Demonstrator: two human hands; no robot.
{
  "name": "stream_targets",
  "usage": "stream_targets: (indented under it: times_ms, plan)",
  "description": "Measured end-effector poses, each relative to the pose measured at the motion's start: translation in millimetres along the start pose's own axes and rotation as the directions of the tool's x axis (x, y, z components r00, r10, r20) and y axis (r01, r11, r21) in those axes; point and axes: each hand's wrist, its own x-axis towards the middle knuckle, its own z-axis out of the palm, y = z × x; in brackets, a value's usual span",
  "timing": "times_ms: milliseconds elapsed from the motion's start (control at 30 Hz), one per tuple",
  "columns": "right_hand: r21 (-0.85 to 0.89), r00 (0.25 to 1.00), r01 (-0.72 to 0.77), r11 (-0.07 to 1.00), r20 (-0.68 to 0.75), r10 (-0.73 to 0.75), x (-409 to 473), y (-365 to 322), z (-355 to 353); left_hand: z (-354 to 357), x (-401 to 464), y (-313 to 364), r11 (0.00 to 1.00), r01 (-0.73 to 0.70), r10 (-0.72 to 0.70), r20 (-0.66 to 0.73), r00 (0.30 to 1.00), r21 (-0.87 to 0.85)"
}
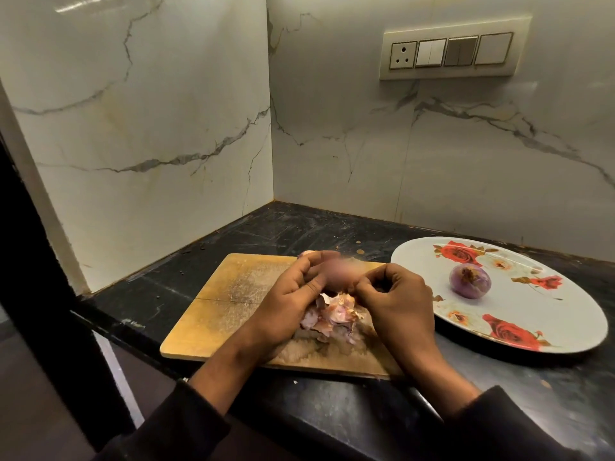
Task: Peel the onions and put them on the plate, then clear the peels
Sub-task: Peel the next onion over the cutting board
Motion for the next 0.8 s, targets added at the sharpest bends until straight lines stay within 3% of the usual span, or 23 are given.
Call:
stream_targets:
  times_ms: [100, 300, 500, 800]
  plan:
    - [-0.055, 0.997, -0.018, 0.998, 0.078, 0.022, -0.5, -1.3, 0.8, -1.9, 1.2, -0.1, 0.993, 0.021, -0.028, -0.059, 0.998, -0.113]
    - [-0.028, 0.987, 0.13, 0.991, 0.097, -0.127, -3.6, -2.9, 1.1, -2.8, 1.8, -2.5, 0.999, 0.019, -0.023, -0.076, 0.997, -0.043]
    - [0.174, 0.977, 0.188, 0.967, 0.073, -0.202, -2.1, -4.2, -0.1, -2.4, 1.7, -1.9, 1.0, -0.001, 0.002, -0.058, 0.998, 0.017]
    - [0.219, 0.974, 0.186, 0.958, 0.088, -0.209, -0.1, -2.0, -1.0, -2.3, 3.4, -3.9, 0.996, 0.015, -0.012, -0.035, 0.999, 0.083]
